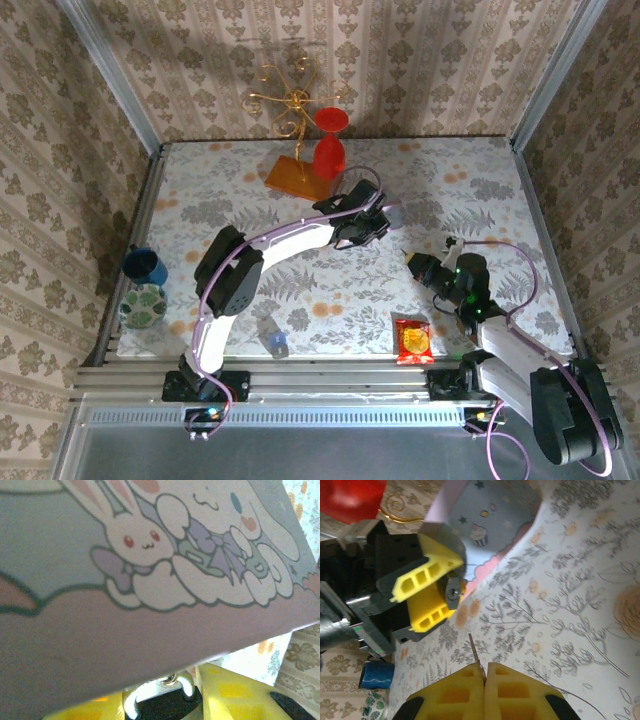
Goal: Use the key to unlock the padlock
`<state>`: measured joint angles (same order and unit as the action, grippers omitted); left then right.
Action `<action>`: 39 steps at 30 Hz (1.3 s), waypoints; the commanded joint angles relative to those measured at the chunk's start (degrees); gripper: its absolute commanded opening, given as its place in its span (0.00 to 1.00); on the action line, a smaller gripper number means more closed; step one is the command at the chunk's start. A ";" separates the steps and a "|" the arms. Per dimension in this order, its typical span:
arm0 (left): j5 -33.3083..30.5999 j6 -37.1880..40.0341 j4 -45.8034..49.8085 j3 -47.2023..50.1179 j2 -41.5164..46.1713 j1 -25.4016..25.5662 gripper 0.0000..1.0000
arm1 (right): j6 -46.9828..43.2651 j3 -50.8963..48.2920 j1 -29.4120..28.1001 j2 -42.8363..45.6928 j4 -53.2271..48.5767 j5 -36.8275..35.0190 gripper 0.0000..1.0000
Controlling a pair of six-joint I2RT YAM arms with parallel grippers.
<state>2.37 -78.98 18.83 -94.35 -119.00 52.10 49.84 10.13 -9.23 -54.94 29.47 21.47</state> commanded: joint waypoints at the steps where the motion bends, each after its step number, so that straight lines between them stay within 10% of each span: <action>1: 2.82 -1.55 -3.46 0.75 3.51 -0.17 0.00 | -2.34 2.08 -0.29 1.58 0.11 0.94 0.00; 20: 4.31 -2.14 -4.06 1.29 3.69 -0.35 0.00 | -5.80 4.31 -1.52 -18.80 24.49 5.50 0.00; 39: 4.92 -2.06 -5.12 1.36 3.18 -0.24 0.00 | -8.27 4.10 0.38 -21.91 23.77 6.47 0.00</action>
<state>6.33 -80.01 16.19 -93.06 -118.58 52.03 43.20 14.15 -9.39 -76.77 52.53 26.65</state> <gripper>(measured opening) 0.320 0.068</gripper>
